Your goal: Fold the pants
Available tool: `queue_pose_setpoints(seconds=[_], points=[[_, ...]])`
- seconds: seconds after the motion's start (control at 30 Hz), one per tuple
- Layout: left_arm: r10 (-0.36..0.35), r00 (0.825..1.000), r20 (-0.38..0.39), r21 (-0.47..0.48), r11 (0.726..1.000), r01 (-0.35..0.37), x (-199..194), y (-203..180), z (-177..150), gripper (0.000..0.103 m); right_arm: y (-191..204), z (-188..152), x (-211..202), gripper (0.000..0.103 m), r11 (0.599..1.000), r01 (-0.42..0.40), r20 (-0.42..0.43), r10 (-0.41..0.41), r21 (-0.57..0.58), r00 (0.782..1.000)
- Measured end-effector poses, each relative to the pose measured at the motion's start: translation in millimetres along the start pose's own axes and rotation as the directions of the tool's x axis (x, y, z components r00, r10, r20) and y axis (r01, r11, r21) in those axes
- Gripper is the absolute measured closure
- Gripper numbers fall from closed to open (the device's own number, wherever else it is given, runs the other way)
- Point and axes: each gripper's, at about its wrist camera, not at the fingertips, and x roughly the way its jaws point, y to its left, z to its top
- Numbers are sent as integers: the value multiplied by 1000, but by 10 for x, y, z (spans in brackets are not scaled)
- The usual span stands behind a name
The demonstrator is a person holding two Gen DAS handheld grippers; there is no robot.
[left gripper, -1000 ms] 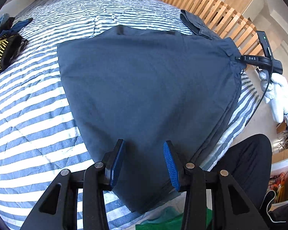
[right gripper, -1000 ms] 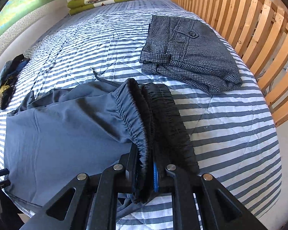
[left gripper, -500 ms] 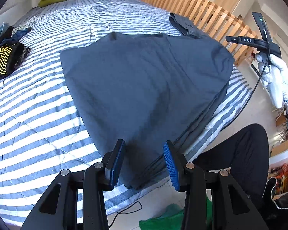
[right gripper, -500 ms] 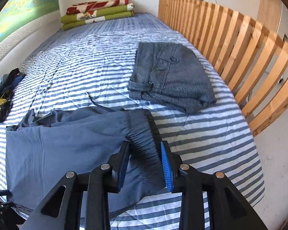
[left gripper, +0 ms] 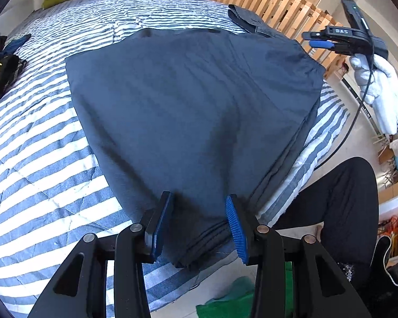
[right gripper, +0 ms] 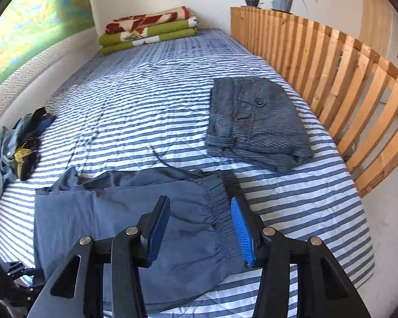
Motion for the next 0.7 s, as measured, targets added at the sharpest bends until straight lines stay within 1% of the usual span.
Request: queue_pose_setpoints(seconds=[0.07, 0.1, 0.13, 0.17, 0.2, 0.23, 0.27, 0.3, 0.37, 0.4, 0.43, 0.47, 0.5, 0.53, 0.57, 0.6, 0.7], points=[[8, 1000, 2, 6, 1000, -8, 3, -23, 2, 58, 65, -26, 269, 59, 1000, -26, -51, 27, 7, 998], [11, 1000, 3, 8, 1000, -11, 4, -32, -7, 58, 84, -40, 427, 59, 1000, -21, -78, 22, 9, 997], [13, 1000, 3, 10, 1000, -13, 1, -33, -17, 58, 101, -45, 597, 59, 1000, 5, -106, -6, -3, 994], [15, 1000, -1, 13, 1000, -15, -6, -45, -9, 58, 125, -55, 753, 60, 997, 72, -126, -76, -30, 989], [10, 1000, -4, 12, 1000, -10, -30, -48, -16, 58, 136, -71, 889, 64, 991, 122, -148, -128, -51, 981], [1, 1000, 3, 6, 1000, -1, -80, -45, -22, 58, 135, -83, 962, 64, 990, 136, -173, -142, -42, 975], [-7, 1000, 21, -2, 1000, 7, -139, -41, -21, 58, 149, -78, 941, 65, 989, 145, -166, -147, -21, 975], [-15, 999, 43, -12, 1000, 16, -201, -29, -22, 58, 188, -68, 864, 65, 989, 148, -141, -147, -7, 979], [-8, 998, 66, -21, 1000, 9, -249, -2, -17, 58, 418, -62, 598, 65, 991, 130, -59, -132, -29, 990], [-6, 998, 64, -20, 1000, 7, -231, 10, -19, 58, 572, -62, 475, 65, 992, 119, -21, -120, -51, 993], [-11, 999, 53, -21, 1000, 12, -190, 21, -26, 58, 744, -57, 375, 65, 995, 73, 0, -73, -74, 997], [-16, 999, 42, -25, 1000, 17, -144, 30, -40, 58, 940, -42, 322, 65, 996, -7, -7, 6, -92, 1000], [-22, 999, 29, -31, 999, 23, -87, 39, -68, 58, 1133, -10, 322, 65, 990, -87, -31, 84, -113, 996], [-25, 999, 27, -32, 999, 26, -53, 37, -91, 58, 1354, 10, 340, 65, 978, -157, -57, 150, -138, 987], [-22, 999, 40, -27, 999, 23, -58, 37, -113, 58, 1613, 20, 405, 65, 962, -208, -85, 196, -175, 977], [-23, 999, 44, -23, 999, 24, -33, -9, -104, 58, 1868, 19, 488, 65, 946, -243, -115, 223, -215, 968], [-49, 998, 47, -42, 998, 51, -6, -16, -107, 58, 2521, -17, 845, 65, 911, -299, -191, 252, -283, 949]])
